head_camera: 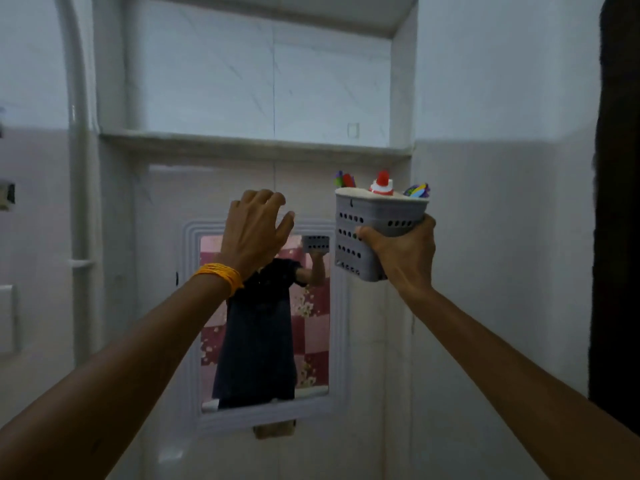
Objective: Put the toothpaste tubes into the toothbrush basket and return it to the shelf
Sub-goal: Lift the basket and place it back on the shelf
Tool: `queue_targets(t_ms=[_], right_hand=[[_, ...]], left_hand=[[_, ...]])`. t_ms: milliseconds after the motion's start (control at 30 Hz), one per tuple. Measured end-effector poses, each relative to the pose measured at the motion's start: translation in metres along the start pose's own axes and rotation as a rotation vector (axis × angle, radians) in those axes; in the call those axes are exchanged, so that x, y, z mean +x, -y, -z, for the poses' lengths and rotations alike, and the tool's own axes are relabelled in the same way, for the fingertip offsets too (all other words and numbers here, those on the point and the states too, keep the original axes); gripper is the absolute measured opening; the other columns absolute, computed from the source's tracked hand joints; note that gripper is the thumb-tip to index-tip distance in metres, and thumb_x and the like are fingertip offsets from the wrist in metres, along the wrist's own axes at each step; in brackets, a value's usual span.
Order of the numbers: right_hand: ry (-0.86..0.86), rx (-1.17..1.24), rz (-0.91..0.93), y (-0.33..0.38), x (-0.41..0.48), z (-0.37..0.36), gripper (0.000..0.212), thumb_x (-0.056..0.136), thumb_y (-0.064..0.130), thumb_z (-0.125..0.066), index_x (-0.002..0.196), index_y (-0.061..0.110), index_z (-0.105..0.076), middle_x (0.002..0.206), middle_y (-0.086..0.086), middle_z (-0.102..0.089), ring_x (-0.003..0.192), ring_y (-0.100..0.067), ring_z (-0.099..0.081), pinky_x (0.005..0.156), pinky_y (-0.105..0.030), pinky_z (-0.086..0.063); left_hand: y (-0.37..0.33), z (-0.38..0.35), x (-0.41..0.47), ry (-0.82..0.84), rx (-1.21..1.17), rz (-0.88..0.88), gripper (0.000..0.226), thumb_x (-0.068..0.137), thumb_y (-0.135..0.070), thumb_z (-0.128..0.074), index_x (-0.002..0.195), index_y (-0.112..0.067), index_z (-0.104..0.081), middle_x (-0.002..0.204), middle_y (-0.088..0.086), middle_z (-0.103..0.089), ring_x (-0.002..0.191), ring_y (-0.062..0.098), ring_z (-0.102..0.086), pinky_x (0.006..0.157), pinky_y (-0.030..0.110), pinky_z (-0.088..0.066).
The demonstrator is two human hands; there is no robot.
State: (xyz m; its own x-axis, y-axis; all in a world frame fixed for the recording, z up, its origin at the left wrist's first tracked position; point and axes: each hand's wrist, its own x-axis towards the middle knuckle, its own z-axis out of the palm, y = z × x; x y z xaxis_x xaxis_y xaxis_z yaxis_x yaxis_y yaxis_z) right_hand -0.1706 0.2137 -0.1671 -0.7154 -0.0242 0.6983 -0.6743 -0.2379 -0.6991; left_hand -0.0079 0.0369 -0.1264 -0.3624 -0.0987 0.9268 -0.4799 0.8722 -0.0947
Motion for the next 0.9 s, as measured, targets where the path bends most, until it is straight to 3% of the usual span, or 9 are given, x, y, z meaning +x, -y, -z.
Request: queue_targets(t_ms=[133, 367, 600, 733, 900], right_hand=[[-0.064, 0.012, 0.062, 0.04, 0.048, -0.005, 0.104, 0.055, 0.046, -0.095, 0.136, 0.005, -0.045, 0.131, -0.008, -0.058, 0.119, -0.025, -0.062, 0.095, -0.039, -0.058], [-0.161, -0.004, 0.177, 0.1, 0.12, -0.024, 0.105, 0.062, 0.054, -0.088, 0.142, 0.006, -0.04, 0.136, -0.009, -0.053, 0.126, -0.028, -0.055, 0.1, -0.043, -0.054], [-0.159, -0.065, 0.13, 0.124, 0.166, -0.063, 0.106, 0.065, 0.058, -0.083, 0.145, 0.007, -0.036, 0.141, -0.009, -0.051, 0.131, -0.032, -0.052, 0.104, -0.048, -0.051], [-0.14, -0.134, 0.106, 0.118, 0.185, -0.091, 0.108, 0.067, 0.063, -0.081, 0.147, 0.008, -0.034, 0.144, -0.01, -0.048, 0.133, -0.033, -0.048, 0.104, -0.05, -0.049], [-0.111, -0.246, 0.067, 0.105, 0.207, -0.119, 0.114, 0.067, 0.069, -0.08, 0.149, 0.008, -0.031, 0.149, -0.012, -0.044, 0.136, -0.036, -0.044, 0.106, -0.055, -0.046]], left_hand=[[0.003, 0.012, 0.044, -0.057, 0.026, -0.031, 0.041, 0.096, -0.038, -0.049, 0.122, -0.008, -0.059, 0.123, 0.014, -0.065, 0.115, 0.036, -0.056, 0.089, 0.045, -0.046], [0.022, 0.02, 0.115, -0.095, 0.093, -0.011, 0.047, 0.096, -0.04, -0.046, 0.126, -0.005, -0.054, 0.121, 0.02, -0.063, 0.116, 0.039, -0.054, 0.093, 0.049, -0.046], [0.054, 0.001, 0.148, 0.161, 0.273, 0.041, 0.059, 0.099, -0.058, -0.024, 0.108, -0.009, -0.057, 0.106, 0.018, -0.067, 0.098, 0.036, -0.061, 0.089, 0.047, -0.042], [0.061, -0.01, 0.156, 0.13, 0.31, 0.043, 0.068, 0.093, -0.07, -0.02, 0.096, -0.014, -0.057, 0.088, 0.011, -0.066, 0.08, 0.029, -0.058, 0.093, 0.049, -0.04], [0.065, -0.016, 0.161, 0.119, 0.312, 0.04, 0.07, 0.09, -0.075, -0.019, 0.091, -0.016, -0.058, 0.081, 0.006, -0.059, 0.08, 0.029, -0.057, 0.095, 0.049, -0.038]])
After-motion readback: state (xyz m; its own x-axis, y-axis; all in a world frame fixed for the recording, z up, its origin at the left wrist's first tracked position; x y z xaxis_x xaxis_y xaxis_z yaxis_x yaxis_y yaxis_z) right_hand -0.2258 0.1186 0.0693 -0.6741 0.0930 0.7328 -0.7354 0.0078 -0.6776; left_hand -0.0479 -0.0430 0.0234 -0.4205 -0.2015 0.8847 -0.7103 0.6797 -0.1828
